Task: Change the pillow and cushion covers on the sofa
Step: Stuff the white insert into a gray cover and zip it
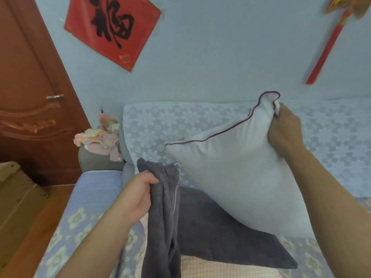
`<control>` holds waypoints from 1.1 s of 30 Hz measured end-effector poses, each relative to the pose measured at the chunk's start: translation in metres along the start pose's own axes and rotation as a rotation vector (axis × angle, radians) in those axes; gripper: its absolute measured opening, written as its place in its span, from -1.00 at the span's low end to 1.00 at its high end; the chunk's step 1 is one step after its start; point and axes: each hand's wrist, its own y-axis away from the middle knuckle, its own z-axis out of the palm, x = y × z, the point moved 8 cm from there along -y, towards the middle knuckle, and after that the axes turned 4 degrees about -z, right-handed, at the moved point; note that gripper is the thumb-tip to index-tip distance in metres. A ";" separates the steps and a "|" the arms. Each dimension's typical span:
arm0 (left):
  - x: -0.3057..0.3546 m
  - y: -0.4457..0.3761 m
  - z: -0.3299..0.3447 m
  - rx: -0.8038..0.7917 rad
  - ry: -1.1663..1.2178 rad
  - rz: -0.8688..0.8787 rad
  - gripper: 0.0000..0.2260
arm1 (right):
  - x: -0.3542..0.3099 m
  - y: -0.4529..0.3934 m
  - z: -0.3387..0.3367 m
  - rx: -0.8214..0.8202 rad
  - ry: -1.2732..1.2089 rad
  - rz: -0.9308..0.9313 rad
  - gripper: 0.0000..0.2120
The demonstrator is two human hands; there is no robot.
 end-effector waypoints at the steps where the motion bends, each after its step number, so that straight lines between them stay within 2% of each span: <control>1: -0.002 0.000 -0.003 0.005 -0.092 0.041 -0.59 | 0.013 0.000 0.021 -0.098 0.032 0.019 -0.75; 3: -0.010 0.004 -0.009 0.031 -0.292 0.100 -0.46 | 0.035 0.008 0.064 -0.284 0.058 0.061 -0.72; 6: -0.018 0.011 -0.016 0.098 -0.428 0.158 -0.39 | 0.051 0.025 0.097 -0.401 -0.065 0.107 -0.74; 11: -0.010 0.013 -0.064 0.526 -0.556 0.247 -0.62 | 0.048 0.033 0.110 -0.452 -0.282 0.114 -0.77; 14: -0.016 0.012 -0.085 0.647 -0.667 0.221 -0.73 | 0.045 0.032 0.114 -0.506 -0.313 0.081 -0.76; 18: -0.028 0.002 -0.074 0.623 -0.823 0.159 -0.78 | 0.039 0.038 0.110 -0.582 -0.391 0.041 -0.78; 21: -0.029 -0.003 -0.047 0.668 -0.861 0.194 -0.83 | 0.044 0.038 0.108 -0.621 -0.452 0.049 -0.79; 25: -0.044 -0.011 0.009 0.555 -0.534 0.200 -0.87 | 0.056 0.037 0.105 -0.654 -0.480 0.078 -0.84; 28: -0.049 -0.023 0.037 0.564 -0.669 0.277 -0.70 | 0.066 0.034 0.103 -0.649 -0.490 0.086 -0.71; 31: -0.042 -0.028 0.031 0.670 -0.793 0.366 -0.68 | 0.077 0.031 0.101 -0.633 -0.476 0.113 -0.68; 33: -0.033 -0.027 0.023 0.682 -0.838 0.443 -0.67 | 0.081 0.027 0.098 -0.616 -0.493 0.136 -0.68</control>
